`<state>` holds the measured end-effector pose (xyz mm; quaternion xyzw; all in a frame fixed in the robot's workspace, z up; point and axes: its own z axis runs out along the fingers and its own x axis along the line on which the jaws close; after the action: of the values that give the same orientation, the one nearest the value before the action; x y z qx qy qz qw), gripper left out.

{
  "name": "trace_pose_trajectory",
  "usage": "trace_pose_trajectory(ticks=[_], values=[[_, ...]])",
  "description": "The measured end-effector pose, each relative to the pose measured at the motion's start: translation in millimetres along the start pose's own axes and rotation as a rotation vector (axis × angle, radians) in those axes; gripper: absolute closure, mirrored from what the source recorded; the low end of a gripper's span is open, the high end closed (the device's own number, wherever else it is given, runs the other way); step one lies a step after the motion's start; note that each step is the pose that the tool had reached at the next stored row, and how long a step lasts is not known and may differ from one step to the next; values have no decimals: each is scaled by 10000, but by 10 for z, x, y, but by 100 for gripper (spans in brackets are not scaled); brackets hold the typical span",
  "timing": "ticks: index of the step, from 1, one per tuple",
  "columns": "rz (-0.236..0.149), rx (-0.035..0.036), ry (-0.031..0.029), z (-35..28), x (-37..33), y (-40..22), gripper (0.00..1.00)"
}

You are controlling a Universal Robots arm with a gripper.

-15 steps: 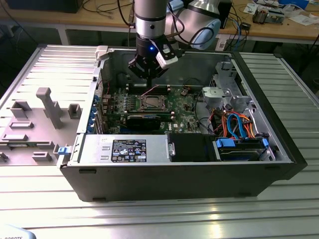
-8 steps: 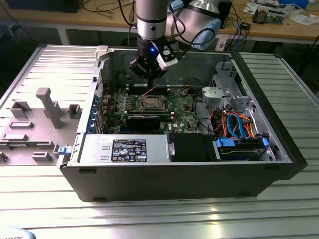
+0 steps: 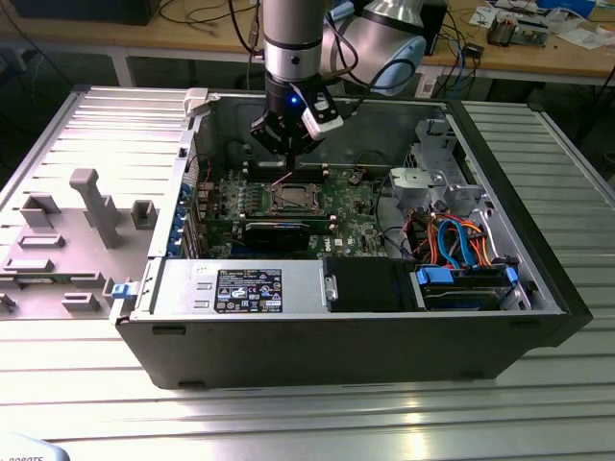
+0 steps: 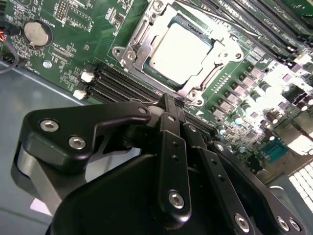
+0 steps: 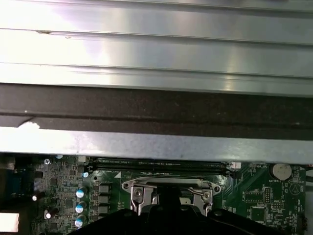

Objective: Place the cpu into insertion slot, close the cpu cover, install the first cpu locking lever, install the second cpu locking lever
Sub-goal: 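Install the first cpu locking lever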

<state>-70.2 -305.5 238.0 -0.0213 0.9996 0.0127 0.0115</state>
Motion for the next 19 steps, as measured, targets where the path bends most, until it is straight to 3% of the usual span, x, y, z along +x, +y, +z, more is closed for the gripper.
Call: trace_pose_trajectory(ticks=[7, 19], values=[[-1, -5, -2, 57, -16, 71, 89], [3, -18, -1, 190, -146, 78, 89]])
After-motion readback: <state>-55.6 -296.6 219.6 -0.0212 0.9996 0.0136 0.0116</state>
